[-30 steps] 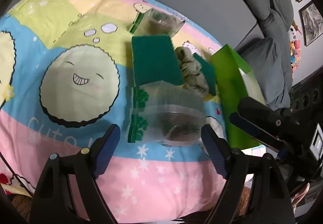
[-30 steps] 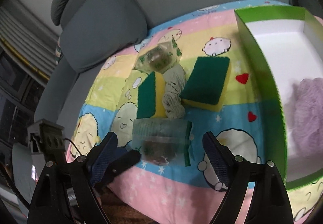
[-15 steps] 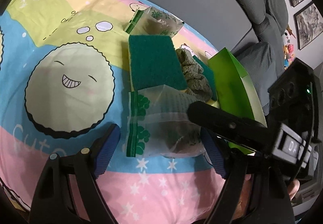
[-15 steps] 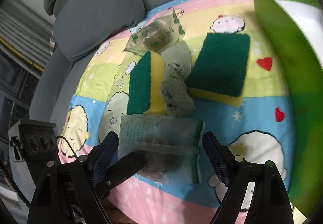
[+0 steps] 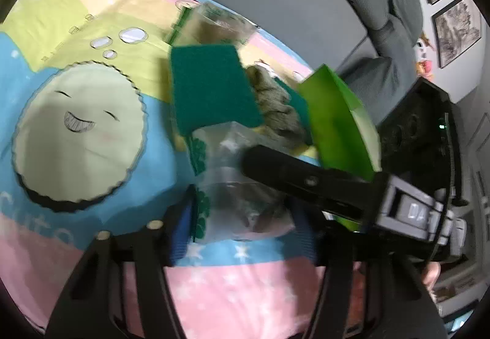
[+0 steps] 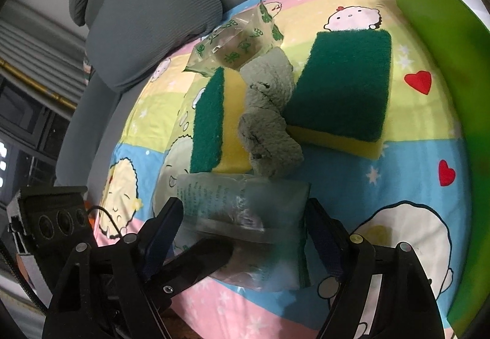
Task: Organize objects
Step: 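Grasp the clear plastic bag with the right gripper and lift it, then carry the clear plastic bag over the white box with the right gripper, then open the right gripper to drop the plastic bag into the box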
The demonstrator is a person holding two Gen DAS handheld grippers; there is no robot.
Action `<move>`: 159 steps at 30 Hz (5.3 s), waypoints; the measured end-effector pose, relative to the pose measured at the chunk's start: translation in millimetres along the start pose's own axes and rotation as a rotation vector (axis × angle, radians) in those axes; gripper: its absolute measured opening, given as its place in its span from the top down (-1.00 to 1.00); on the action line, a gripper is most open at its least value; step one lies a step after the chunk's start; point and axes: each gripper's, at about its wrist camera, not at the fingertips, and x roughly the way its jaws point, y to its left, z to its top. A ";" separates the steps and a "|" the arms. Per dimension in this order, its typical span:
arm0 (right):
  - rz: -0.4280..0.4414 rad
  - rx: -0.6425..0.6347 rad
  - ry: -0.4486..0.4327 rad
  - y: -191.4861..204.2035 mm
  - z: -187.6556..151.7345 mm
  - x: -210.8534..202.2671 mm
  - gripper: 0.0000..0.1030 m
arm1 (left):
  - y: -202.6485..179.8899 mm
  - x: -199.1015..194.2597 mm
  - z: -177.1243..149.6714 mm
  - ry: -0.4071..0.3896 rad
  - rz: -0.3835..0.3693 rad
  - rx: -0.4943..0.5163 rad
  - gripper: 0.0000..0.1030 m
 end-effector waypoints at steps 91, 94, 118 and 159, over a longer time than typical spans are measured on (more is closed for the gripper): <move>0.099 -0.062 -0.487 3.8 -23.7 -203.4 -0.39 | -201.2 -44.8 -0.2 -0.171 -0.055 0.485 0.04; 0.097 -0.043 -0.502 -4.6 -23.7 -210.0 -0.39 | -210.9 -36.5 -0.1 -0.158 -0.063 0.505 0.04; -0.005 0.128 -0.495 -94.1 -20.3 -230.9 -0.39 | -245.2 56.8 -7.8 0.009 -0.155 0.511 0.06; -0.290 0.292 -0.414 -150.0 -17.4 -212.6 -0.36 | -239.9 111.5 -25.4 0.112 -0.057 0.488 0.07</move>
